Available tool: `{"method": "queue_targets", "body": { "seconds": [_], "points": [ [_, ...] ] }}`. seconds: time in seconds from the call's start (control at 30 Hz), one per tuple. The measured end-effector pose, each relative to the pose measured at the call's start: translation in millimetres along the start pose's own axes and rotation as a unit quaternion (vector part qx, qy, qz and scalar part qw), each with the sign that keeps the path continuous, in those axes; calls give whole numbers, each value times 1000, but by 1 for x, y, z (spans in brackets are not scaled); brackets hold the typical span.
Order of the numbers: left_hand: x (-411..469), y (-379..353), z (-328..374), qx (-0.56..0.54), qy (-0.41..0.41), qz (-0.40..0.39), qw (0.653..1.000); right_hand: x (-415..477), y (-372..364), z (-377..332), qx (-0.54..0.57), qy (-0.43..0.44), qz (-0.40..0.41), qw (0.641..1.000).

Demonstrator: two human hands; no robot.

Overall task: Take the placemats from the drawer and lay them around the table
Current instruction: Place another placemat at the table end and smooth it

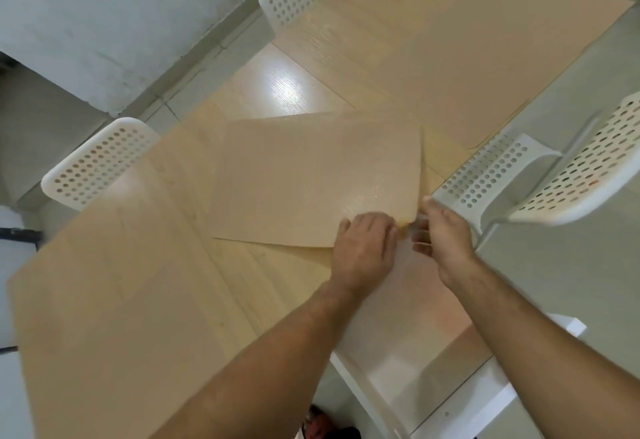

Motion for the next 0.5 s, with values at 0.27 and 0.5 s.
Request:
{"method": "queue_targets", "body": {
  "seconds": [0.27,0.5],
  "points": [
    [-39,-4,39,-78,-127,-95,984,15,-16,-24,-60,-74,-82,992],
    [-44,13,-157,93,348,-203,911,9,-12,5,9,-175,-162,971]
  ]
}}
Point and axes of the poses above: each hand's wrist, its own x-axis towards the middle knuckle, its own y-axis out of the back of the hand, z = x × y, the point moved 8 cm from there along x, towards the middle knuckle, and after that the axes turned 9 degrees about x, right-handed, at the moved point
